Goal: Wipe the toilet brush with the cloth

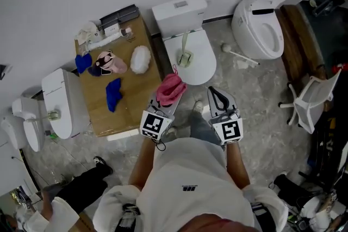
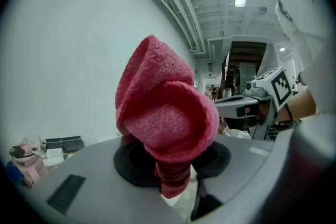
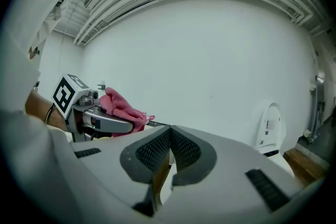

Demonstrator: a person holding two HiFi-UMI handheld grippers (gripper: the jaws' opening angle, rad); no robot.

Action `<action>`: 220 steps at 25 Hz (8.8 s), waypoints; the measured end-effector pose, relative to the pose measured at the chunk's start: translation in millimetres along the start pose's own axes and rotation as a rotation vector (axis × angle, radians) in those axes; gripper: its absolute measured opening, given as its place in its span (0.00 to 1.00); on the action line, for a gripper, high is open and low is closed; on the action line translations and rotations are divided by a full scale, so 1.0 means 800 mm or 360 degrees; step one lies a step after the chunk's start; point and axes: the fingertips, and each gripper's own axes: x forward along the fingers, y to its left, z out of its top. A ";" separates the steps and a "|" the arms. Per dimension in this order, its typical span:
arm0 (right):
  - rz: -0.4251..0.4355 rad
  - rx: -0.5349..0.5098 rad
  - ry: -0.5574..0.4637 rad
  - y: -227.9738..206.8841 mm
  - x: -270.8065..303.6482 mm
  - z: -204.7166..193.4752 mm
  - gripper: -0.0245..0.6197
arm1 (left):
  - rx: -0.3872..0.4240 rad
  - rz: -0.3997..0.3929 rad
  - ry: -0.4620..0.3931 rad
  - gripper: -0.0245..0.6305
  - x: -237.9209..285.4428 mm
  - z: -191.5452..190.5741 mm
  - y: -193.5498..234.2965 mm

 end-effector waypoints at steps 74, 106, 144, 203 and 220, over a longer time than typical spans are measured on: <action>0.0661 -0.0253 0.0710 -0.089 0.391 -0.525 0.13 | -0.0296 0.0326 0.0506 0.30 0.325 -0.431 0.208; 0.0742 -0.0281 0.0669 -0.067 0.433 -0.600 0.14 | -0.0266 0.0269 0.0499 0.23 0.394 -0.492 0.212; 0.0759 -0.0290 0.0710 -0.068 0.432 -0.601 0.13 | -0.0118 0.0040 0.0085 0.32 0.382 -0.240 0.226; 0.0766 -0.0277 0.0680 -0.070 0.431 -0.601 0.13 | -0.0268 0.0072 0.0428 0.24 0.382 -0.444 0.208; 0.0774 -0.0300 0.0695 -0.069 0.431 -0.601 0.13 | -0.0124 0.0044 0.0172 0.25 0.379 -0.299 0.221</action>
